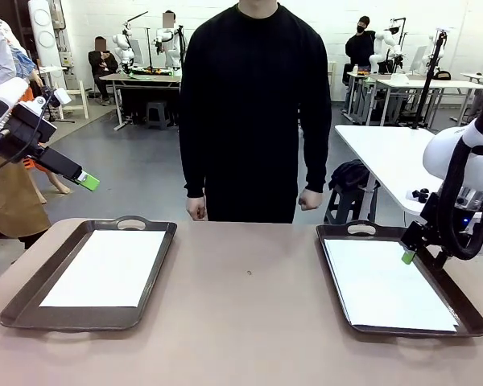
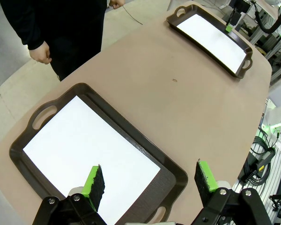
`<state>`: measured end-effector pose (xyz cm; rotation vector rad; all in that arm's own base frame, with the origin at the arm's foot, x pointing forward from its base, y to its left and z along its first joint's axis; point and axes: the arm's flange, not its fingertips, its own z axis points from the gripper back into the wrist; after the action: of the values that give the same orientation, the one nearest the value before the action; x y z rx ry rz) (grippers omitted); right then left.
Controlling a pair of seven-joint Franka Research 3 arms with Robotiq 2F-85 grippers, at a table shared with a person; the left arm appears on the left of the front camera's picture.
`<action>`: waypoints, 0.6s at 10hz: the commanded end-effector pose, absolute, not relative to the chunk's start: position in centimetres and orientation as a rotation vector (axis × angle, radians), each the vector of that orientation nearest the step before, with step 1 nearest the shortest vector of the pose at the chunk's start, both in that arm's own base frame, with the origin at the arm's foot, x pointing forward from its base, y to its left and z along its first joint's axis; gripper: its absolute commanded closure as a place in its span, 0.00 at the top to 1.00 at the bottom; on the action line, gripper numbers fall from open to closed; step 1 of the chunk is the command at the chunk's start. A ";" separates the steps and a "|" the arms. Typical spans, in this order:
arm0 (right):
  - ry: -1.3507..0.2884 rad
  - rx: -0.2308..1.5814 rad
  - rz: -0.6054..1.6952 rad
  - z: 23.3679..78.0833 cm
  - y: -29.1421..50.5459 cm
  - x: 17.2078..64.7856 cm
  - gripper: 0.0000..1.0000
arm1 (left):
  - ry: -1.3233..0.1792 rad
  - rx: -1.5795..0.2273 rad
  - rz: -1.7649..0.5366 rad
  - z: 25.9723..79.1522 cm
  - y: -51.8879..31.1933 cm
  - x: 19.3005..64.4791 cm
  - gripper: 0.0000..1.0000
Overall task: Sort the A4 documents.
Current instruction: Place the A4 Paper in the designated Handle tray.
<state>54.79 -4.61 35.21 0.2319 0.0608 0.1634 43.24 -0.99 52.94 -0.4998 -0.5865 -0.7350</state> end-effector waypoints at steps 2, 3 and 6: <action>0.038 0.197 0.121 35.6 -3.9 54.6 1.00 | -0.587 -0.498 -0.740 52.9 -1.0 43.2 1.00; 0.054 0.229 0.160 35.3 -4.6 54.9 1.00 | -0.587 -0.498 -0.740 52.9 -1.0 43.2 1.00; 0.054 0.229 0.160 35.3 -4.6 54.9 1.00 | -0.587 -0.498 -0.740 52.9 -1.0 43.2 1.00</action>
<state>54.91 -4.63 35.37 0.2284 0.0505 0.1543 43.24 -0.99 52.94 -0.4999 -0.5865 -0.7350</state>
